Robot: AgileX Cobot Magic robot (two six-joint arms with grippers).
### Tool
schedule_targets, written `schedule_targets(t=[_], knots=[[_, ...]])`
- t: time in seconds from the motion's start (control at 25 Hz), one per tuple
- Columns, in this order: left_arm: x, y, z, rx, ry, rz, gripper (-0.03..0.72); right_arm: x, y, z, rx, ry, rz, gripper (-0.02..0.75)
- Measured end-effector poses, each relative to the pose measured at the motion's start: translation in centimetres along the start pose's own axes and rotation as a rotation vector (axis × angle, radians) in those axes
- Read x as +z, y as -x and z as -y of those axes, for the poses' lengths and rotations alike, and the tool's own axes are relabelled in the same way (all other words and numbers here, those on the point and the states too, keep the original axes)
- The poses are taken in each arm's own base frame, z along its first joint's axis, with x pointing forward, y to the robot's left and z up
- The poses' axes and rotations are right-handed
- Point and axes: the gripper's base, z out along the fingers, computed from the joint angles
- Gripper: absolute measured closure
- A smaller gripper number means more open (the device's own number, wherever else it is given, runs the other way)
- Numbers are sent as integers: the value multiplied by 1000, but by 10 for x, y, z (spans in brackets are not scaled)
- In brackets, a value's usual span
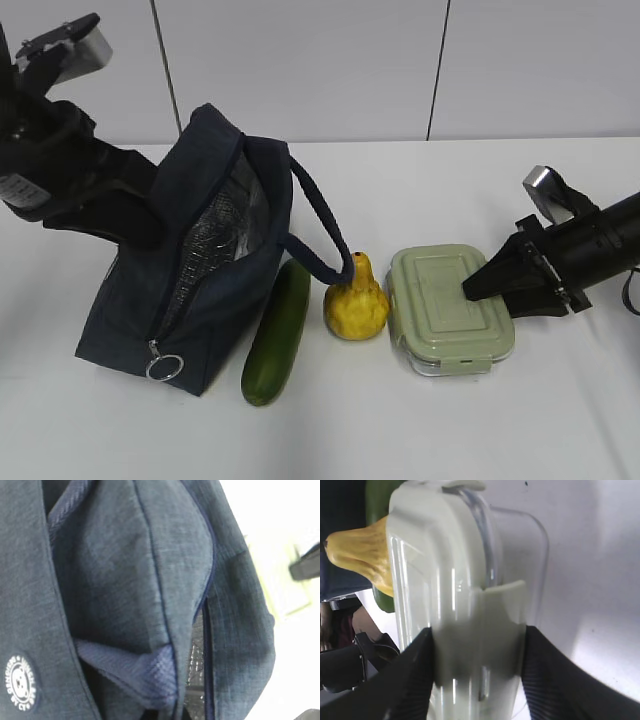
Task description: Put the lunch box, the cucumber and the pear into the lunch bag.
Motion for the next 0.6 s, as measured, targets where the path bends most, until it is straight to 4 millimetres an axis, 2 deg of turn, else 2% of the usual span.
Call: schedule_targets(t=[0.6], knots=[[2,1,1,22,30,14,687,-10,3,-10,-41,-53,43,353]])
